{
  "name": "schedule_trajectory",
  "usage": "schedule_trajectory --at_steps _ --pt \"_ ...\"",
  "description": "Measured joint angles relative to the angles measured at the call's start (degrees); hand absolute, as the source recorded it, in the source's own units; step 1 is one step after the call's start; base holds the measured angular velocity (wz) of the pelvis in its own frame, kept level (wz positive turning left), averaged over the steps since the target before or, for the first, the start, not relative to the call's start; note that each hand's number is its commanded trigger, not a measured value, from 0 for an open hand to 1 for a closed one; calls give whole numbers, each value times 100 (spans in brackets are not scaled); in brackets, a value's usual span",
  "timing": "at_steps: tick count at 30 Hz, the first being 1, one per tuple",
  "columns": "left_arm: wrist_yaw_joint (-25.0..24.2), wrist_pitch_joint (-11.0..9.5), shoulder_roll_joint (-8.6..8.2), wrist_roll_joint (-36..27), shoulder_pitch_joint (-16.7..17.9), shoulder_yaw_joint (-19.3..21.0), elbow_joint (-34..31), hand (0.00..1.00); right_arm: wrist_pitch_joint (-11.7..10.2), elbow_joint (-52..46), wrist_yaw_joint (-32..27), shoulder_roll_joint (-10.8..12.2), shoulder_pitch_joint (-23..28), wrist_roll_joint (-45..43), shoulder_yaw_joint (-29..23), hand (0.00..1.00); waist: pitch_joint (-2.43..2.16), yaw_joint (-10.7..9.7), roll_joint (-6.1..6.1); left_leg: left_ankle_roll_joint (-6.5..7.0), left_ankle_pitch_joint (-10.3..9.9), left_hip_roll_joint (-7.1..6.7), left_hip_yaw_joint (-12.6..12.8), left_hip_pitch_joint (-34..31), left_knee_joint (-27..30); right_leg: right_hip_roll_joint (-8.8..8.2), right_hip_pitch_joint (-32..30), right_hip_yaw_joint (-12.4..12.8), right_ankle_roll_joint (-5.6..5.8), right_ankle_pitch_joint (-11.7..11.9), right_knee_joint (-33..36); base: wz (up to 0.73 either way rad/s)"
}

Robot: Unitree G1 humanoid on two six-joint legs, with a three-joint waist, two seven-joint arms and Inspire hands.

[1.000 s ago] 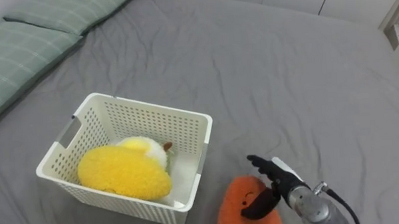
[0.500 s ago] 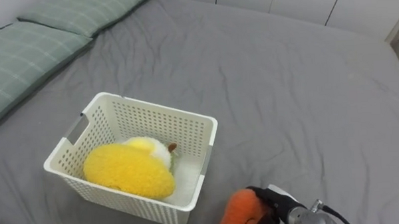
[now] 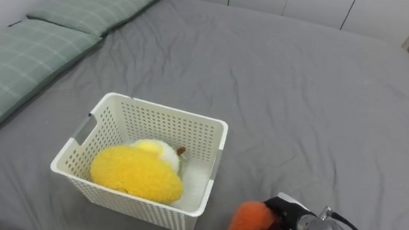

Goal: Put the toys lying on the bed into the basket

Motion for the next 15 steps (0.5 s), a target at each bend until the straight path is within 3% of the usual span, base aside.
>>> schedule_trajectory --at_steps 7,15 --pt "19 -66 -32 -58 -104 -17 9 0 -55 -22 113 23 -73 1 -12 97 33 -35 26 11 -16 -18 -40 -40 -2 -3 -35 6 11 -7 12 1" --pt "-33 -145 -29 -63 -175 12 24 0 -57 -1218 119 -31 -110 -45 -309 89 37 -81 19 15 -16 -13 6 -23 -28 -12 -40 4 16 -3 13 -2"
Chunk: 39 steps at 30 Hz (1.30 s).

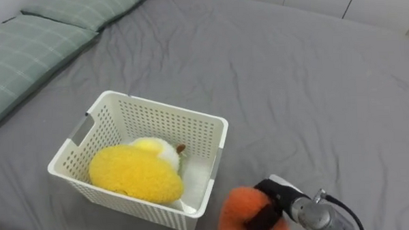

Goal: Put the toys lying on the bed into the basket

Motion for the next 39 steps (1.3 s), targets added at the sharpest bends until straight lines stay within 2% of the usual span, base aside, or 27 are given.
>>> schedule_trajectory --at_steps 4,9,15,23,31,39 --pt "-90 -96 48 4 -42 37 77 0 -68 -546 -120 -66 -22 69 -218 80 -7 -113 -11 0 2 2 3 11 1 0 7 -1 0 0 6 0" --pt "-93 -170 84 2 -49 106 71 0 -96 -1172 -200 -218 -22 131 -551 78 -36 -223 -57 0 2 5 25 44 2 -2 27 16 2 2 19 -1" --pt "-92 -299 124 2 -41 229 103 0 -165 -1483 -390 -257 -43 139 -1061 76 -38 -250 -65 2 4 12 119 121 -95 9 -2 173 4 3 42 -11" --pt "-92 -302 155 22 36 376 100 0 -105 -2190 -412 -494 -296 183 -1103 74 -36 -255 -76 0 7 29 207 55 -154 18 -118 226 8 7 19 -5" --pt "-71 -271 163 56 30 368 95 0 13 -2904 -368 -473 -501 288 -1057 72 -36 -240 -72 1 5 25 150 23 -125 15 -114 173 16 13 20 3" --pt "-46 -231 152 49 -71 308 92 0 64 -3011 -249 -458 -1118 273 -906 69 -51 -201 -84 -1 9 12 83 -8 -106 9 -113 108 14 14 25 3"
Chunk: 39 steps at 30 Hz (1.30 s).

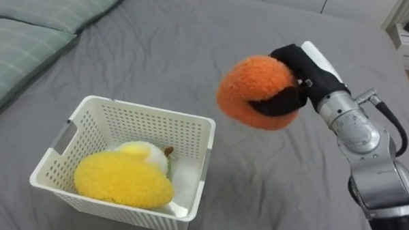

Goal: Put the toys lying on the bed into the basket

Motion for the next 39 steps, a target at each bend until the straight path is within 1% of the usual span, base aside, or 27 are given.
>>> schedule_trajectory --at_steps 1,4,6,8,10,11,12,13,14,15,16,17,18,19,20,21,23,24,25,26,27,28,32,37,39 --pt "0 0 -1 -4 -17 0 1 0 0 -1 5 -5 -31 0 55 70 0 6 0 0 0 0 -3 0 -1 0 0 -3 0 0 -2 3" --pt "0 -1 -23 3 -166 -1 1 0 37 -11 186 -6 -49 -75 218 70 4 151 -12 -1 2 -4 -21 0 -1 0 6 -17 0 0 -8 0" --pt "0 4 -24 1 -216 -73 3 0 171 -20 383 -5 -69 -204 412 70 6 287 -24 -1 4 -5 -27 -4 -1 0 6 -20 0 0 -8 0" --pt "0 10 -27 -19 -229 -102 5 0 253 -19 494 -3 -162 -221 557 71 10 333 -36 0 14 -14 -64 -33 0 -5 -9 -50 0 0 -8 9" --pt "0 48 -28 -4 -241 -103 4 0 255 -18 571 2 -269 -202 612 72 13 407 -56 0 35 -23 -119 -76 1 -13 -32 -104 0 0 -8 15" --pt "0 66 -23 -3 -242 -105 0 0 266 -15 581 5 -342 -223 661 73 20 474 -72 -2 47 -29 -150 -88 3 -14 -34 -113 0 0 -9 11" --pt "-1 97 -13 14 -234 -114 -5 0 329 0 616 6 -474 -278 788 73 37 539 -92 -8 56 -30 -169 -102 2 -12 -45 -110 0 0 -8 9" --pt "-2 109 -5 17 -240 -117 -13 0 348 2 639 7 -531 -325 837 73 49 580 -108 -12 60 -30 -182 -113 1 -8 -52 -114 0 0 -8 12" --pt "-8 120 3 17 -239 -111 -46 0 362 21 689 9 -635 -418 931 73 58 621 -149 -18 72 -32 -224 -145 4 -2 -67 -128 -2 1 -8 12" --pt "-28 130 0 16 -240 -115 -51 0 381 39 726 32 -707 -483 1021 71 58 744 -174 -20 75 -33 -238 -161 8 1 -75 -136 -3 2 -8 12" --pt "-44 138 -6 17 -239 -118 -57 0 390 40 758 58 -722 -513 1049 69 53 766 -184 -20 75 -36 -252 -171 16 1 -74 -147 -3 2 -10 18" --pt "-58 160 -11 18 -238 -119 -82 0 437 42 825 147 -757 -609 1112 58 54 794 -210 -22 81 -53 -329 -199 33 -5 -56 -220 -2 3 -21 22" --pt "-59 181 -9 16 -243 -122 -117 0 481 84 859 183 -800 -643 1235 56 66 879 -230 -25 95 -59 -365 -200 34 -9 -45 -262 -2 3 -24 22" --pt "-58 195 -10 16 -258 -122 -123 0 491 127 883 204 -811 -642 1278 56 66 912 -242 -25 98 -62 -382 -199 34 -9 -38 -272 -2 3 -27 19" --pt "-56 235 -10 16 -281 -121 -124 0 508 326 894 300 -885 -643 1381 56 69 933 -259 -26 114 -79 -444 -198 34 -17 -18 -306 -2 3 -29 25" --pt "-55 260 -14 16 -308 -128 -124 0 570 513 921 386 -956 -645 1460 56 79 933 -273 -25 135 -101 -519 -198 40 -27 -3 -362 -2 2 -32 31" --pt "-51 274 -12 15 -363 -202 -124 0 623 700 967 444 -964 -646 1493 55 107 948 -292 -26 150 -131 -636 -248 95 -37 11 -429 -2 2 -30 34" --pt "-51 304 -17 17 -387 -220 -125 0 664 807 1031 468 -964 -651 1502 54 106 983 -303 -28 152 -142 -684 -302 140 -37 -1 -430 -2 2 -26 27" --pt "-51 331 -21 17 -394 -220 -126 0 701 838 1068 474 -963 -651 1504 45 107 1009 -307 -29 153 -143 -697 -316 152 -35 -8 -431 -2 2 -21 18" --pt "-52 382 -23 22 -397 -218 -127 0 762 886 1106 476 -960 -656 1506 33 103 1046 -313 -34 156 -149 -733 -349 174 -29 -15 -431 -3 2 -17 19" --pt "-54 430 -13 51 -396 -216 -126 0 810 894 1120 476 -960 -671 1504 8 104 1067 -312 -41 165 -165 -804 -399 201 -24 -24 -432 -3 2 -18 24" --pt "-55 460 -11 88 -400 -216 -126 0 820 901 1118 474 -960 -671 1499 0 104 1066 -317 -44 178 -175 -841 -406 203 -24 -25 -431 -3 2 -18 26" --pt "-55 550 -40 129 -406 -224 -127 0 859 1008 1056 489 -960 -648 1514 0 103 1161 -319 -60 219 -197 -935 -413 202 -19 2 -452 -4 2 -20 13" --pt "-42 592 -25 127 -412 -307 -216 0 865 1320 927 484 -966 -644 1674 0 77 1297 -357 -62 239 -203 -971 -410 190 -19 14 -468 -5 2 -20 4" --pt "-41 592 -25 128 -420 -332 -243 0 864 1496 863 488 -966 -648 1730 0 61 1354 -392 -62 249 -204 -974 -413 178 -24 8 -489 -5 2 -20 0"
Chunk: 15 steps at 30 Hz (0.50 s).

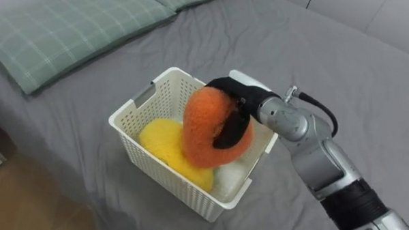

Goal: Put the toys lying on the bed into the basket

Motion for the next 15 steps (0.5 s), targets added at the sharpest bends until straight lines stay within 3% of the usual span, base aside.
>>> schedule_trajectory --at_steps 6,15 --pt "10 0 20 0 0 0 -93 0 0 151 -74 -19 0 -16 8 0 12 17 -96 1 19 -1 5 -37 -29 -5 -54 -26 -5 3 1 0" --pt "10 -2 28 -3 -103 0 -105 0 0 151 -150 -21 2 4 9 0 15 12 -106 4 21 -1 13 -75 -39 -15 -94 -57 -8 6 1 0"
